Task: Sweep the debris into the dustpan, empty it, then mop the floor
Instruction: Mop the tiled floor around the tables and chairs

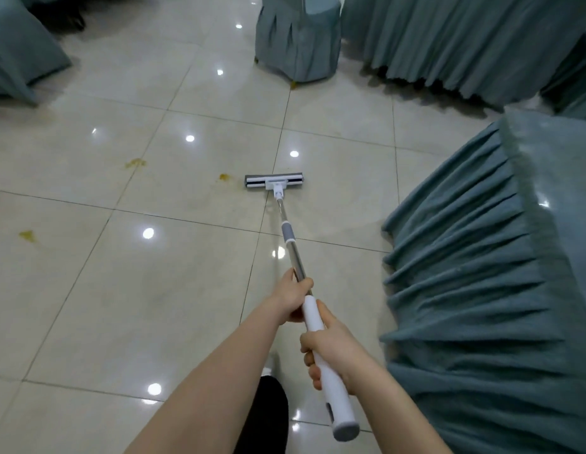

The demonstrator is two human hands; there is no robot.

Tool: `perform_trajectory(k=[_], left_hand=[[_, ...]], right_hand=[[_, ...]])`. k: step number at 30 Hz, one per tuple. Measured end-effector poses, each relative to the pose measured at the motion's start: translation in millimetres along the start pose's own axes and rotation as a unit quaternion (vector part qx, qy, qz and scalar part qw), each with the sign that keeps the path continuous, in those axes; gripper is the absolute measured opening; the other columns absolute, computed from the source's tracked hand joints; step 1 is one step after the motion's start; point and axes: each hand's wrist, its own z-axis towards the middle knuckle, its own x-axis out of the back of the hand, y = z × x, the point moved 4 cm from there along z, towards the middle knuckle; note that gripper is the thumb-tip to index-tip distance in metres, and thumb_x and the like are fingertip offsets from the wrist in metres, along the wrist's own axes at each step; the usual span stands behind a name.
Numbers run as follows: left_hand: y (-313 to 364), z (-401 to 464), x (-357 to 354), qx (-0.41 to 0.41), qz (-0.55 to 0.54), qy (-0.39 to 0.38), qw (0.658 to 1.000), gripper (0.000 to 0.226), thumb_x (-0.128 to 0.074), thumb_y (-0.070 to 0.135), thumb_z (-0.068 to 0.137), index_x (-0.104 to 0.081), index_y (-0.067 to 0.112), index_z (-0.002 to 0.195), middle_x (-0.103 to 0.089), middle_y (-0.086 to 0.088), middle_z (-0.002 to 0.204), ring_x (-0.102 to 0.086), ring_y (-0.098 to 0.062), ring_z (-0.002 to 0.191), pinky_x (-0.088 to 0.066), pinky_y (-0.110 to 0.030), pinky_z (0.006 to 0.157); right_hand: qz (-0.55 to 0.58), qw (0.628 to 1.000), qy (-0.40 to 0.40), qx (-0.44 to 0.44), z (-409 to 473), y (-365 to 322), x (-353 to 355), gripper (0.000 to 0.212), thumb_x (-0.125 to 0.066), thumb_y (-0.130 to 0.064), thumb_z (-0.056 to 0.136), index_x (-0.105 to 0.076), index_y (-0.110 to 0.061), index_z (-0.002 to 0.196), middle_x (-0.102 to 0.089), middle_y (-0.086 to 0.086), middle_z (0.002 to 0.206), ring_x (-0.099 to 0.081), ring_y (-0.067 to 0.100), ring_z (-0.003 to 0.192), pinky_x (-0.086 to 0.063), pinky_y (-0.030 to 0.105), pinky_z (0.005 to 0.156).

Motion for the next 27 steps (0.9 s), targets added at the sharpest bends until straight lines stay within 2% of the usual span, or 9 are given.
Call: perform_trajectory(k=[2, 5, 8, 11, 15, 19, 21, 27], left_hand=[[-27.9, -21.6, -9.7, -0.008, 0.01, -0.009, 1.0, 0.009, -0.046, 0.019, 0.092, -0.044, 0.017, 0.1, -0.053, -0.008, 0.087, -0.054, -0.023, 0.072, -0.053, -0.035, 0.064], [-85.4, -65.5, -28.9, -0.024, 0.008, -0.006, 1.0, 0.004, -0.045, 0.019, 0.091, -0.044, 0.016, 0.094, -0.052, -0.007, 0.08, -0.053, -0.022, 0.069, -0.051, -0.034, 0.061], [-157.6, -116.9, -54.3, -0.033, -0.018, 0.005, 0.999, 0.01, -0.045, 0.016, 0.091, -0.044, 0.011, 0.099, -0.049, -0.008, 0.078, -0.048, -0.022, 0.066, -0.045, -0.029, 0.057], [-227.7, -172.3, -83.8, -0.011, -0.05, 0.019, 0.998, 0.022, -0.045, 0.017, 0.093, -0.043, 0.01, 0.114, -0.05, -0.009, 0.084, -0.05, -0.022, 0.068, -0.048, -0.028, 0.053], [-285.1, -233.2, -111.4, 0.003, -0.084, 0.023, 0.996, 0.024, -0.045, 0.019, 0.093, -0.041, 0.012, 0.116, -0.052, -0.009, 0.089, -0.054, -0.021, 0.071, -0.052, -0.029, 0.054], [-295.0, -254.7, -100.6, -0.004, -0.103, 0.037, 0.994, 0.024, -0.045, 0.018, 0.093, -0.043, 0.012, 0.115, -0.051, -0.009, 0.086, -0.051, -0.021, 0.07, -0.048, -0.03, 0.06], [-290.4, -253.7, -83.8, -0.01, -0.076, 0.054, 0.996, 0.023, -0.045, 0.019, 0.093, -0.046, 0.01, 0.114, -0.052, -0.008, 0.085, -0.051, -0.021, 0.071, -0.048, -0.03, 0.061], [-256.8, -221.2, -44.1, -0.019, -0.048, 0.085, 0.995, 0.014, -0.045, 0.02, 0.094, -0.05, 0.011, 0.103, -0.054, -0.007, 0.083, -0.052, -0.018, 0.069, -0.045, -0.028, 0.054]], right_hand=[[-0.017, 1.0, -0.01, 0.001, -25.1, 28.1, 1.7, 0.076, -0.046, 0.003, 0.085, -0.036, -0.055, 0.133, -0.052, 0.015, 0.068, -0.048, 0.018, 0.041, -0.047, 0.026, 0.042], [-0.064, 0.998, -0.023, -0.004, -67.1, 85.2, 1.4, 0.085, -0.047, 0.003, 0.084, -0.026, -0.054, 0.144, -0.054, 0.013, 0.066, -0.049, 0.017, 0.041, -0.048, 0.027, 0.043], [-0.099, 0.994, -0.045, -0.009, -111.3, 159.7, 0.9, 0.081, -0.046, 0.002, 0.086, -0.029, -0.053, 0.142, -0.053, 0.01, 0.063, -0.048, 0.016, 0.04, -0.047, 0.026, 0.043], [-0.125, 0.989, -0.07, -0.028, -160.2, 233.9, 6.0, 0.082, -0.046, 0.002, 0.085, -0.028, -0.055, 0.14, -0.052, 0.01, 0.062, -0.047, 0.017, 0.038, -0.047, 0.026, 0.041], [-0.131, 0.985, -0.107, -0.04, -214.9, 291.3, 10.5, 0.081, -0.049, 0.002, 0.084, -0.028, -0.06, 0.132, -0.055, 0.011, 0.061, -0.049, 0.018, 0.041, -0.048, 0.027, 0.043], [-0.095, 0.988, -0.117, -0.028, -226.8, 300.0, -7.1, 0.065, -0.05, 0.001, 0.087, -0.037, -0.052, 0.121, -0.051, 0.011, 0.061, -0.047, 0.016, 0.038, -0.045, 0.024, 0.041], [-0.078, 0.99, -0.116, -0.014, -223.4, 295.1, -23.4, 0.054, -0.049, 0.0, 0.09, -0.042, -0.045, 0.118, -0.047, 0.01, 0.062, -0.045, 0.015, 0.035, -0.043, 0.022, 0.039], [-0.022, 0.995, -0.101, 0.002, -190.4, 255.5, -49.5, 0.048, -0.047, 0.0, 0.092, -0.051, -0.037, 0.122, -0.041, 0.007, 0.058, -0.037, 0.014, 0.032, -0.035, 0.017, 0.037]])
